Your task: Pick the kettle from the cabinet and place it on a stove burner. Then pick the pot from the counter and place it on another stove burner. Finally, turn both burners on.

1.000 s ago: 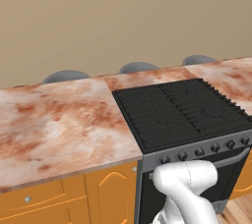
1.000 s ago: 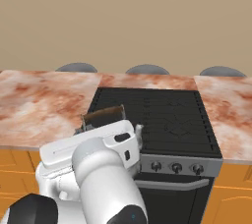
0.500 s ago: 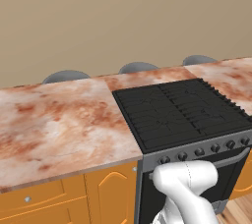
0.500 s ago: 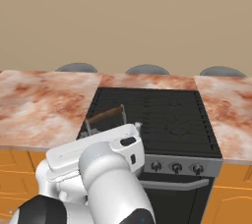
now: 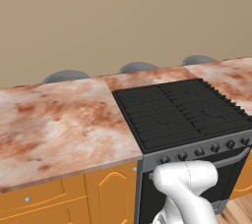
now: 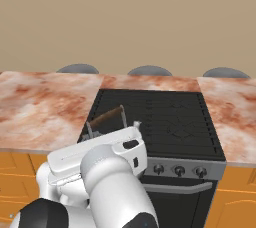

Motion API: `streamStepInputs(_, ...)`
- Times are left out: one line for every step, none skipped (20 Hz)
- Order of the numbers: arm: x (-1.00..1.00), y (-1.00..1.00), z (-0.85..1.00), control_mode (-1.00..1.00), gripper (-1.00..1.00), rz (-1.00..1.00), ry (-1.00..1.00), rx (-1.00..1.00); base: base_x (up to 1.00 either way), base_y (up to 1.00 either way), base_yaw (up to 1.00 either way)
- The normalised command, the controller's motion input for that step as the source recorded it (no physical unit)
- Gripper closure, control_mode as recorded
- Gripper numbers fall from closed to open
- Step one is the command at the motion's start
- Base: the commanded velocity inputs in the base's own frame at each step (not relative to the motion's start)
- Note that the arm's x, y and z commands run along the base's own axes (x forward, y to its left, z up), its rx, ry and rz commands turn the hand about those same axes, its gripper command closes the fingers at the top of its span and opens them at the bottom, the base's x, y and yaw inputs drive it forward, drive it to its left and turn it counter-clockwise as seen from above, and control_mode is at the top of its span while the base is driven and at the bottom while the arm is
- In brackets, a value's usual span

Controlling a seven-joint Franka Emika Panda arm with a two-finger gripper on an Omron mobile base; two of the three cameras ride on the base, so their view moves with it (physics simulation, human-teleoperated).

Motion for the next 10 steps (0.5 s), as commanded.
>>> streamStepInputs(0.0,0.0,0.0,-1.0,1.0,0.0,0.0,0.0,0.0,0.0,0.0)
streamStepInputs(0.0,0.0,0.0,-1.0,1.0,0.0,0.0,0.0,0.0,0.0,0.0)
streamStepInputs(0.0,0.0,0.0,-1.0,1.0,0.0,0.0,0.0,0.0,0.0,0.0)
streamStepInputs(0.0,0.0,0.0,-1.0,1.0,0.0,0.0,0.0,0.0,0.0,0.0)
streamStepInputs(0.0,0.0,0.0,-1.0,1.0,0.0,0.0,0.0,0.0,0.0,0.0)
streamStepInputs(0.0,0.0,0.0,-1.0,1.0,0.0,0.0,0.0,0.0,0.0,0.0)
streamStepInputs(0.0,0.0,0.0,-1.0,1.0,0.0,0.0,0.0,0.0,0.0,0.0)
streamStepInputs(0.0,0.0,0.0,-1.0,1.0,0.0,0.0,0.0,0.0,0.0,0.0)
streamStepInputs(0.0,0.0,0.0,-1.0,1.0,0.0,0.0,0.0,0.0,0.0,0.0)
streamStepInputs(0.0,0.0,0.0,-1.0,1.0,0.0,0.0,0.0,0.0,0.0,0.0)
